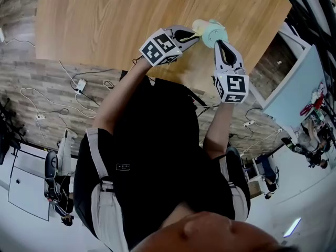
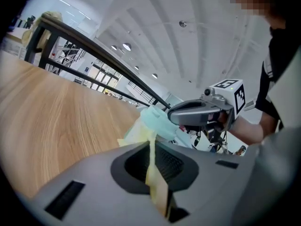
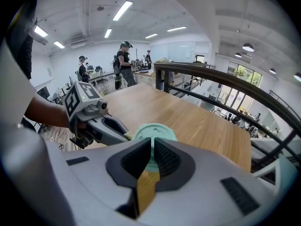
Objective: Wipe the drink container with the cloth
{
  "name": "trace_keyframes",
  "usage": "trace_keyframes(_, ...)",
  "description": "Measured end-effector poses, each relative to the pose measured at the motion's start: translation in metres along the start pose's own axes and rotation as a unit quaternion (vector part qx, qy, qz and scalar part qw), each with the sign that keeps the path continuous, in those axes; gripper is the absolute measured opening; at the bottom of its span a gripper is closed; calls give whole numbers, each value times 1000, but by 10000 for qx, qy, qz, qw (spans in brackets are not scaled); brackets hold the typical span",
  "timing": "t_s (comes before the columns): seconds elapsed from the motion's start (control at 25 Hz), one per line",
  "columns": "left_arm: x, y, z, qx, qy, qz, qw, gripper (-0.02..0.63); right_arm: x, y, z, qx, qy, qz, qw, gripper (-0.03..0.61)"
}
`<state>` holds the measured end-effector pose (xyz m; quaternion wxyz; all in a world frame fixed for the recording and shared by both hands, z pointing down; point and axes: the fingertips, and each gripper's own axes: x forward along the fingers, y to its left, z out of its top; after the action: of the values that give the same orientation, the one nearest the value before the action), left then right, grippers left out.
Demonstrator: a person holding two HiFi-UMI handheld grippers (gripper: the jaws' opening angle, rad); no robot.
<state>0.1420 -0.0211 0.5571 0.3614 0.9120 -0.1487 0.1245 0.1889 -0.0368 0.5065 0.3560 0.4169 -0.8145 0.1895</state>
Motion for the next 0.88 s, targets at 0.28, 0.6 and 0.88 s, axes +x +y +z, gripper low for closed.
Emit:
trace_keyframes(0.28, 20, 14, -26, -310, -9, 156, 9994, 34, 0, 0, 1, 51, -129, 1, 9999, 40)
trace_keyframes(0.6, 36, 35, -54, -446, 236, 392, 9980, 34, -1, 1, 2, 120, -285, 74, 9995, 40)
trace_keyframes(0.88, 45, 41, -71, -499, 454, 478, 9966, 34, 1, 2, 3, 107, -358, 118, 9992, 40)
